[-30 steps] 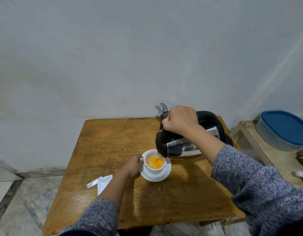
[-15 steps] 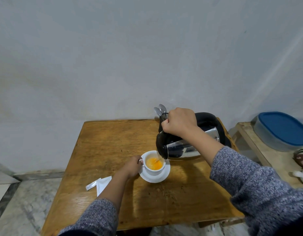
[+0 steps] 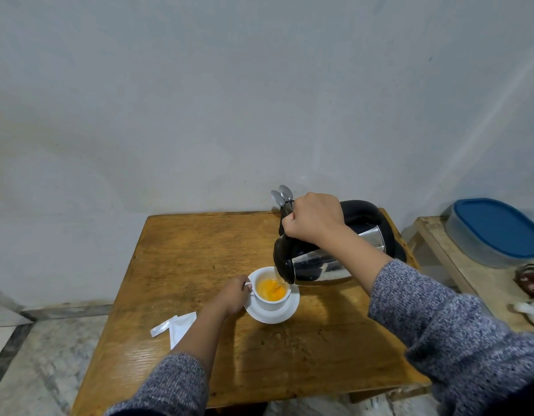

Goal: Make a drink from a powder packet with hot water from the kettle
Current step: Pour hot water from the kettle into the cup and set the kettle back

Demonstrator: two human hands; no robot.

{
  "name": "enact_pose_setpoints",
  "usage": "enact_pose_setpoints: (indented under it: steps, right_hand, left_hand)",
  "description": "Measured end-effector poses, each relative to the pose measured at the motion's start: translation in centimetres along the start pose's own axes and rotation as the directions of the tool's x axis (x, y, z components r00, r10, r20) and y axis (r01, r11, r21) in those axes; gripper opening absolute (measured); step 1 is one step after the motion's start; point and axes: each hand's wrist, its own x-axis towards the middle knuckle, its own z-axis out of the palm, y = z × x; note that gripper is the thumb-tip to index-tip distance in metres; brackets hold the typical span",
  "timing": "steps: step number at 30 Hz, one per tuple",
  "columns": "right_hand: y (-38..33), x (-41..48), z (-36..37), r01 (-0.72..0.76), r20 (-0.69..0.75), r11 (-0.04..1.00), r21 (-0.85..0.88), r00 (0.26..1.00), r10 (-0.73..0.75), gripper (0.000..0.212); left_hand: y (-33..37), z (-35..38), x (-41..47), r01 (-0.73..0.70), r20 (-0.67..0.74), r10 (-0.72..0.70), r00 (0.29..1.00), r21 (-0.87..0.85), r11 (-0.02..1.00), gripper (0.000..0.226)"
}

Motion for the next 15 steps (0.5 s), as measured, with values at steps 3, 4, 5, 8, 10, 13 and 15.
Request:
enact_pose_setpoints:
  steps: [3, 4, 5, 8, 10, 13, 15]
  right_hand:
    - [-0.08, 0.04, -0.25, 0.006, 0.011, 1.0, 0.005, 1.0, -0.006, 0.035]
    - [-0.12, 0.02, -0.32, 0.016, 0.009, 1.0, 0.012, 1.0, -0.016, 0.03]
    - [-0.16, 0.03, -0.36, 0.013, 0.016, 1.0, 0.015, 1.0, -0.014, 0.02]
    - [-0.19, 0.15, -0.38, 0.007, 0.023, 1.0, 0.018, 1.0, -0.007, 0.011]
    - [-0.1, 0.29, -0.28, 0.011, 0.009, 1.0, 0.019, 1.0, -0.012, 0.012]
    - [-0.08, 0.39, -0.19, 0.028, 0.003, 1.0, 0.008, 1.0, -0.028, 0.012]
    - [-0.09, 0.5, -0.16, 0.037, 0.009, 0.999, 0.002, 0.999, -0.037, 0.012]
  left_hand:
    - [-0.01, 0.04, -0.05, -0.001, -0.004, 0.001, 1.0, 0.001, 1.0, 0.025]
    - [0.01, 0.05, -0.08, -0.003, -0.005, 0.003, 1.0, 0.004, 1.0, 0.025]
    - [0.06, 0.05, -0.1, -0.005, -0.006, 0.005, 1.0, 0.004, 1.0, 0.026]
    - [0.04, -0.01, -0.09, -0.003, -0.004, 0.003, 1.0, 0.005, 1.0, 0.026]
    - [-0.02, -0.08, -0.03, -0.005, -0.001, 0.005, 1.0, 0.005, 1.0, 0.026]
    - [-0.14, -0.11, 0.0, -0.011, -0.002, 0.011, 1.0, 0.02, 1.0, 0.025]
    - [-0.18, -0.12, -0.02, -0.009, -0.001, 0.009, 1.0, 0.019, 1.0, 0.025]
